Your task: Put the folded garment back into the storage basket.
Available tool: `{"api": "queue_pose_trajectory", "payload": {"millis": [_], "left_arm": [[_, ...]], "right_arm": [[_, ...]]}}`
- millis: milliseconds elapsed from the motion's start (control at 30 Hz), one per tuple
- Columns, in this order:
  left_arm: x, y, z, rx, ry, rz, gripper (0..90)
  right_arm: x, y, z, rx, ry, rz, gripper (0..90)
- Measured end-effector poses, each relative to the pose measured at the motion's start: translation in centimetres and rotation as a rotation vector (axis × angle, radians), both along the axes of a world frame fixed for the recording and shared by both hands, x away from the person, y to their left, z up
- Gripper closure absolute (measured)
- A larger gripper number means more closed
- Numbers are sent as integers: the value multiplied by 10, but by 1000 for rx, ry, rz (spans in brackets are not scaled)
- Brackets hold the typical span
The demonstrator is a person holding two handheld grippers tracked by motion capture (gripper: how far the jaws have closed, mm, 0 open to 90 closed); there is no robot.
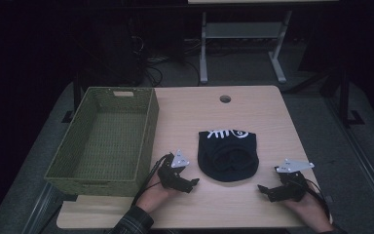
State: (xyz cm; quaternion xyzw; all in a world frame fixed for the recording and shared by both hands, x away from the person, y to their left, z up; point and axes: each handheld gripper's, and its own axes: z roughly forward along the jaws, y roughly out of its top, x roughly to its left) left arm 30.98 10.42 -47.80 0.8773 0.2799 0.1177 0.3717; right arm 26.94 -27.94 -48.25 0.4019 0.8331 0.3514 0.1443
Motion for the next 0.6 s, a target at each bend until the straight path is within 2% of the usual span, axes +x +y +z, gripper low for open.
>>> {"api": "queue_pose_trajectory", "payload": {"millis": [233,267,333,400,500,600], "left_arm": [[-1,-2,1,14,8,-3,119],[-1,-3,2,18,12,-2,120],[-2,-3,3,27,17,-2,121],[-3,-3,3,32,17,-3,121],[-4,-1,4,35,16,1,121],[-5,2,3,28,19,9,122]], "right_arm": [[0,1,1,-2,8,-2,44],[0,1,2,-10,10,8,69],[1,1,4,7,16,19,81],[1,2,7,11,8,28,138],[2,1,13,21,5,20,158],[8,-4,20,45,-21,16,240]]}}
